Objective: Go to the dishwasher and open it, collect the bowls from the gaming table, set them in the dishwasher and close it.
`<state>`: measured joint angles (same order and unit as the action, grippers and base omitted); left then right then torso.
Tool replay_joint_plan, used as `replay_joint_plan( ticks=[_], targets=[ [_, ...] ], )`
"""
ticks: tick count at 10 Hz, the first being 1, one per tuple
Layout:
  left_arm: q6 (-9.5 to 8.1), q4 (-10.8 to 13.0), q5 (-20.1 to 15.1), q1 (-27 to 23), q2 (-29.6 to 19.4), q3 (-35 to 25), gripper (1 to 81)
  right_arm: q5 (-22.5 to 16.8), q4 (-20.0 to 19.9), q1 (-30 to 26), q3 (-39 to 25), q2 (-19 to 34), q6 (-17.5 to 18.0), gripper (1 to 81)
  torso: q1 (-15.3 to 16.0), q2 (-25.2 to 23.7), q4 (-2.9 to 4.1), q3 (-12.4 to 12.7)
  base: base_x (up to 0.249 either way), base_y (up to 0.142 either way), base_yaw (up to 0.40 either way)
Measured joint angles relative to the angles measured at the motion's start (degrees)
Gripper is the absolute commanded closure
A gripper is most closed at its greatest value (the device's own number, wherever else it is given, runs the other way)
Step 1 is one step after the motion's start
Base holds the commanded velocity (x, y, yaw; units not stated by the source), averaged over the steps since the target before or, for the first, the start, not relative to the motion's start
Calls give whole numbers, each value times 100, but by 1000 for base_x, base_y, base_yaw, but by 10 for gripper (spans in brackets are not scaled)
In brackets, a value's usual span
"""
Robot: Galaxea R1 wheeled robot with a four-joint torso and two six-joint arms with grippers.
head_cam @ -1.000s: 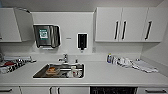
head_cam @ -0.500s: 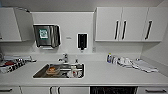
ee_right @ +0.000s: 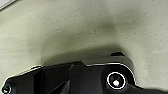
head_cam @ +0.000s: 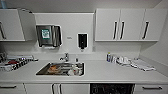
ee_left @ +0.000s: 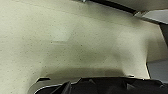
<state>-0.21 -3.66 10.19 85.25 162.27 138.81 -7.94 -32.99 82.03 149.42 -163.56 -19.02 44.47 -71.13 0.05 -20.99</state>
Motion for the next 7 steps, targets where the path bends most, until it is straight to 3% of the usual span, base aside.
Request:
replay_joint_plan(
  ticks=[7],
  targets=[
    [-1,0,4,-7,13,2,10,4,61,-26,207,-240,-7,10,-5,0,0,0,-13,0,0]
  ],
)
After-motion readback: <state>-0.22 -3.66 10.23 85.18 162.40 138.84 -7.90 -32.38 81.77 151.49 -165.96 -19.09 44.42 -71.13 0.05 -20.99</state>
